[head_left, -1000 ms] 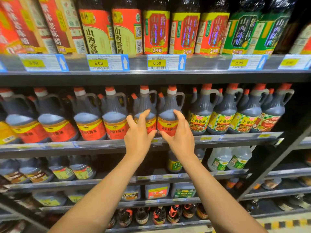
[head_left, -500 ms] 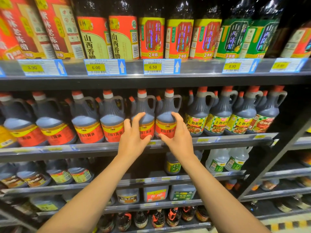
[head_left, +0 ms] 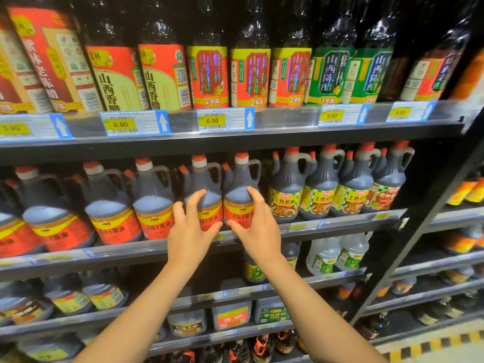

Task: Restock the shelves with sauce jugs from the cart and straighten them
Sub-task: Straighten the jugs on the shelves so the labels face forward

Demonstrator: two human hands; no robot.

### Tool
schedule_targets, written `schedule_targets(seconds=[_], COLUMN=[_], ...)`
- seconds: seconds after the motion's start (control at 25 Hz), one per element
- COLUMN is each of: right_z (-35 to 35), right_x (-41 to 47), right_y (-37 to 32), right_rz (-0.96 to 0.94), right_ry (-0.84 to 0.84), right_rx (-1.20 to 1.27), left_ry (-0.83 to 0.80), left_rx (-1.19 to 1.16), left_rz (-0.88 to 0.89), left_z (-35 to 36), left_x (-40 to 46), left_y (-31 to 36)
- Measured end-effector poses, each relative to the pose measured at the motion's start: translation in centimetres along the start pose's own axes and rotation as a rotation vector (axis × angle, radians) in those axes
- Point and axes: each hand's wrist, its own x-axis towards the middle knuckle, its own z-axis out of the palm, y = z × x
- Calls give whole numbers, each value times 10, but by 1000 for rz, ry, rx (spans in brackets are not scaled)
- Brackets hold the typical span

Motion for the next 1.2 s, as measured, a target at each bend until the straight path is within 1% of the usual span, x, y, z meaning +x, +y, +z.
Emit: schedule_targets(seconds=[0.64, 1.04, 1.2], right_z=[-1, 0, -2], right_x=[-1, -1, -2], right_y=[6, 6, 7], right_rz=[-19, -77, -42], right_ry=[-11, 5, -15], right_rx=[47, -14, -14], left_ry=[-20, -13, -16], left_rx=[-28, -51, -75], left_rz=[35, 37, 16], left_z=[-4, -2, -3], left_x=[-2, -4, -6], left_y=[1, 0, 0])
